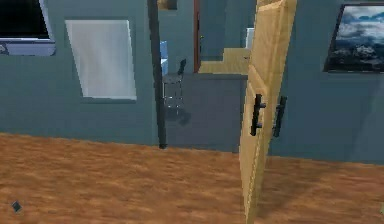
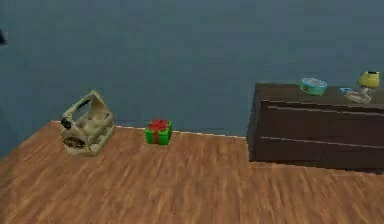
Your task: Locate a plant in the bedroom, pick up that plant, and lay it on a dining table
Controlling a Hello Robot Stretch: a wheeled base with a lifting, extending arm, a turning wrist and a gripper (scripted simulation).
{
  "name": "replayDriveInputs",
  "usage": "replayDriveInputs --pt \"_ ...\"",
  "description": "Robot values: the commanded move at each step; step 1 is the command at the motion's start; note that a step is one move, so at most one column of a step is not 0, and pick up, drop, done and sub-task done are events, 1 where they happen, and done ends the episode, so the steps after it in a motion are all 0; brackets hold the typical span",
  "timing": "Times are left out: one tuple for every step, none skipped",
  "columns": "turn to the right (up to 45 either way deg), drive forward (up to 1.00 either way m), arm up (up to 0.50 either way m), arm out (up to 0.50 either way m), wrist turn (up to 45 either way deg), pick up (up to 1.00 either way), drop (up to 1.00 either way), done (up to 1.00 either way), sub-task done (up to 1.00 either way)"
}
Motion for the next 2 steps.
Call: replayDriveInputs --pt "0.0 1.0 0.0 0.0 0.0 0.0 0.0 0.0 0.0" --pt "0.0 0.35 0.0 0.0 0.0 0.0 0.0 0.0 0.0"
